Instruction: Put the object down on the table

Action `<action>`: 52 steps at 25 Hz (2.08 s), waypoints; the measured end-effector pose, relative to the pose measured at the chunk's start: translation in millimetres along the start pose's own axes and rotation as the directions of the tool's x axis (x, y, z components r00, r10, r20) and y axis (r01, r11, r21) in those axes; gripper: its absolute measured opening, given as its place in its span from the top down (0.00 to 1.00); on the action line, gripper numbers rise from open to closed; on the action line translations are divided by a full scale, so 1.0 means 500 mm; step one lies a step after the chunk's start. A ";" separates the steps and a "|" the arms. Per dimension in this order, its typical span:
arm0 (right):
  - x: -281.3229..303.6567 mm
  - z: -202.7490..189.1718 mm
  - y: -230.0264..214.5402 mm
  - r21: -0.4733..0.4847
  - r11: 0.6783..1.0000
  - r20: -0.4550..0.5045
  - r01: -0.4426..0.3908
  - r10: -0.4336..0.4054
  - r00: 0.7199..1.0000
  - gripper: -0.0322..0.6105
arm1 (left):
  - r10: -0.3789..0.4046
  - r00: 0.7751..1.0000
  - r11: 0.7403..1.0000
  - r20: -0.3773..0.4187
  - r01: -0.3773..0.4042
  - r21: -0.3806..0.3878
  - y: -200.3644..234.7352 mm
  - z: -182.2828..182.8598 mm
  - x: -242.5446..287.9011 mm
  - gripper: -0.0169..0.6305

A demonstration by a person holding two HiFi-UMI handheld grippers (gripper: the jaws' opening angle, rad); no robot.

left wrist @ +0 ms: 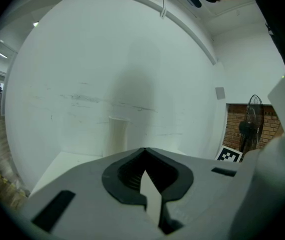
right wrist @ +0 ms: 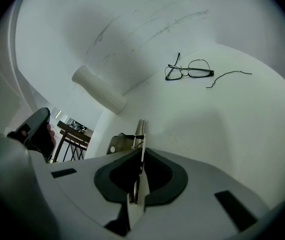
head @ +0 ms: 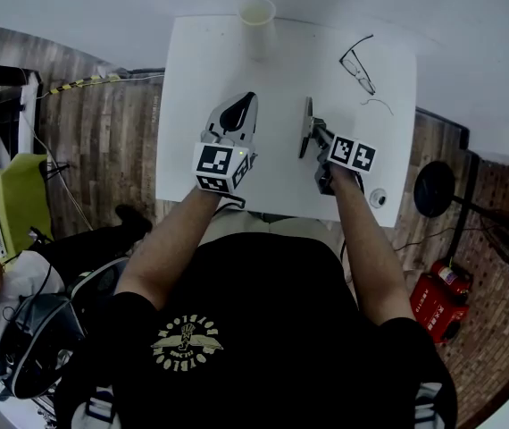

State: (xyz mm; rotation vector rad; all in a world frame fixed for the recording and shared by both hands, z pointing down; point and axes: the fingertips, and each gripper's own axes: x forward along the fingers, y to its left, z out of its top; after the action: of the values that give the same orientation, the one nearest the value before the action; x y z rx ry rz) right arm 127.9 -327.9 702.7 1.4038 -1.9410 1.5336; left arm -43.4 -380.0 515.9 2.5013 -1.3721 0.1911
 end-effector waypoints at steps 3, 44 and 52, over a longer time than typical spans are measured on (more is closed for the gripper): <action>0.001 0.001 -0.008 -0.013 1.000 0.011 0.018 -0.018 1.000 0.93 | -0.008 1.000 1.000 -0.002 0.008 0.004 -0.005 -0.002 0.001 0.96; -0.309 0.187 0.151 -0.537 0.790 0.508 0.295 0.023 0.861 0.95 | -0.027 0.997 1.000 0.066 0.026 0.009 -0.051 0.093 -0.033 0.96; -0.400 0.243 0.232 -0.563 0.766 0.594 0.310 0.115 0.796 0.95 | -0.027 0.993 0.999 0.115 0.022 0.042 -0.071 0.148 -0.050 0.96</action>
State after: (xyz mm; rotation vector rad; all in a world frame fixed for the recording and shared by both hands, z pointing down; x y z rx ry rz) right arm 168.3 -337.9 444.8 1.7228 -2.3393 0.2435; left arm -28.4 -364.2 432.8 2.5983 -1.3938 0.0701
